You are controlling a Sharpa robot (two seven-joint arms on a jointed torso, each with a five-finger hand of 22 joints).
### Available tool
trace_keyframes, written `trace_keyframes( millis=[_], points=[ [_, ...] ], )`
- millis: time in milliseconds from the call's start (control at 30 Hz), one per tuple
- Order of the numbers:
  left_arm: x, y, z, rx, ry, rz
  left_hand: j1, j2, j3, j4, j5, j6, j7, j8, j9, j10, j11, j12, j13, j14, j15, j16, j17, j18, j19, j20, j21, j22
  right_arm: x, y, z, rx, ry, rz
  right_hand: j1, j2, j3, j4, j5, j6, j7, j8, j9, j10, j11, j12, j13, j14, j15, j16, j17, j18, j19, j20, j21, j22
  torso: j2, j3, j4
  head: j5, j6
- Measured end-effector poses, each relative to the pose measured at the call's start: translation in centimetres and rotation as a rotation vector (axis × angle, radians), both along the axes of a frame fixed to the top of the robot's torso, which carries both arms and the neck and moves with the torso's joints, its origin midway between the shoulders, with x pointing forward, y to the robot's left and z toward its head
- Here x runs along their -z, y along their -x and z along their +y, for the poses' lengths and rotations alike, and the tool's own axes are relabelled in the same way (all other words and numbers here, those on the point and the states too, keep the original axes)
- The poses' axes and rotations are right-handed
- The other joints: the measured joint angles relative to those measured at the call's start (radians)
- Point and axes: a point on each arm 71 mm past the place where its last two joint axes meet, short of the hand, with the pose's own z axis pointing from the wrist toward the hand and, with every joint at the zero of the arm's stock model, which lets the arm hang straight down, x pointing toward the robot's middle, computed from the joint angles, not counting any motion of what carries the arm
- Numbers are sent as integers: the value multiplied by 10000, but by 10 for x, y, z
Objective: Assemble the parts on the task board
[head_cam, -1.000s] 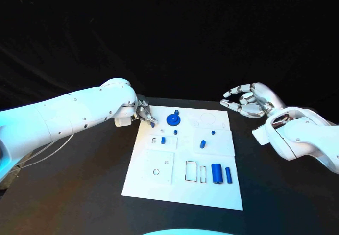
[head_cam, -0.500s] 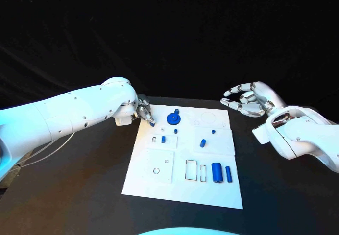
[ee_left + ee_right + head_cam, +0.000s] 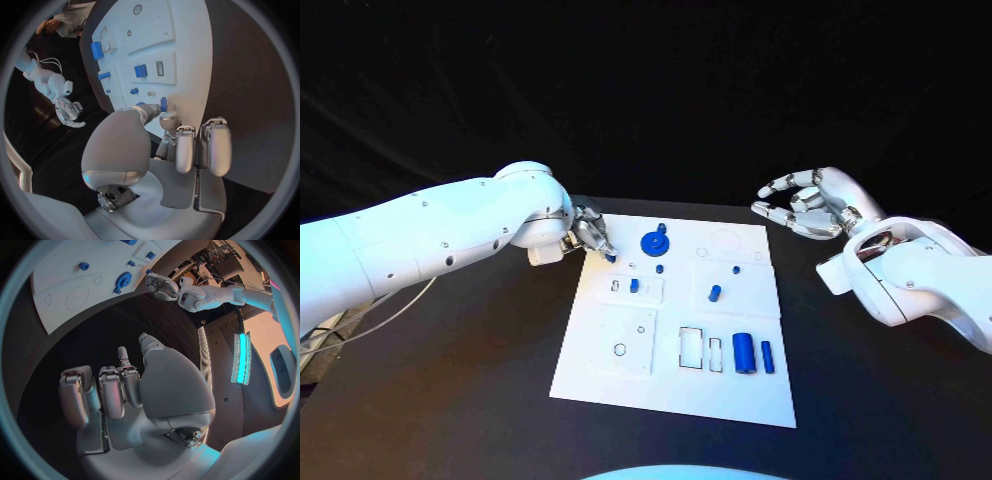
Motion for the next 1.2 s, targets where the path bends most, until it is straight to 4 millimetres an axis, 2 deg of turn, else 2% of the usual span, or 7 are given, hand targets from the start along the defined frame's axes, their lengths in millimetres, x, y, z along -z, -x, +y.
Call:
trace_keyframes(
  millis=[67, 133, 333, 600, 933, 1000, 1200],
  points=[
    [-1, 5, 0, 6, 181, 17, -167, -39, 81, 80, 18, 2, -1, 84, 3, 41, -40, 0, -5, 0, 0, 0, 0, -2, 0, 0, 0, 0, 0, 0, 0, 7, 2, 0, 0, 0, 0, 0, 0, 0, 0, 0, 0, 0, 0, 0, 0, 0, 0, 0, 0, 0, 0, 0, 0, 0, -5, -1, 4, 5, -7],
    [-2, 10, 0, 25, 364, -9, -268, -139, 492, -277, 18, 4, -3, 94, 7, 99, -71, 0, 3, 0, 0, 0, 0, -2, 0, 0, 0, 0, 0, 0, 0, 10, 3, -1, 0, 0, 0, 0, 0, 0, 0, 0, 0, 0, 0, 0, 0, 0, 0, 0, 0, 0, 0, 0, 0, 0, -7, -1, 4, 21, -7],
    [-4, 22, -1, 56, 705, -192, -429, -221, 559, -211, 127, 7, -3, 193, 9, 198, -91, 96, 85, 0, 0, 0, 0, -2, 0, 0, 0, 0, 0, 0, -1, 15, 4, -1, 0, 0, 0, 0, 0, 0, 0, 0, 0, 0, 0, 0, 0, 0, 0, 0, -1, 0, 0, 0, 0, 8, -2, -6, -1, 55, -6],
    [8, 35, -4, 185, 774, -392, -534, -326, 587, -184, 195, 97, -57, 251, 18, 304, -124, 148, 141, 0, 0, 0, 0, -2, 0, 0, 50, 0, 0, 0, -1, 25, 7, 6, 0, 0, 0, 0, 0, 0, 0, 0, -8, 0, 0, 0, 0, 0, 0, 0, -1, 1, 0, 0, 0, 7, -1, -11, 0, 92, -38],
    [19, 40, -6, 426, 449, -614, -600, -391, 616, -157, 274, 133, -88, 254, 69, 374, -124, 196, 203, -36, -36, 0, 0, -2, -38, -38, 50, -1, 1, 0, -1, 22, 6, 20, 0, 0, 0, 0, 0, 0, 0, 0, -8, 0, 0, 0, 0, 0, 0, 0, 7, 0, 0, 0, 0, 6, 14, -12, -20, 145, -57],
    [21, 41, -7, 464, 374, -645, -645, -436, 854, -394, 275, 134, -89, 254, 72, 374, -124, 195, 202, -36, -36, 0, 0, -1, -38, -38, 94, 0, 1, 0, -1, 24, 7, 21, 0, 0, 0, 0, 0, 0, 0, 0, -8, 0, 0, 0, 0, 0, 0, 0, 7, 0, 0, 0, 0, 6, 16, -8, -20, 150, -58],
    [23, 41, -6, 557, 160, -758, -680, -472, 888, -374, 355, 203, -90, 303, 72, 429, -137, 233, 244, 1, -72, 0, 0, -1, -38, -38, 94, 0, 1, 1, -1, 19, 5, 23, 0, 0, 0, 0, 0, 0, 0, 0, -8, 0, 0, 0, 0, 0, 0, 0, 6, 0, 0, 0, 0, 5, 19, -1, -20, 166, -64]
  ],
)
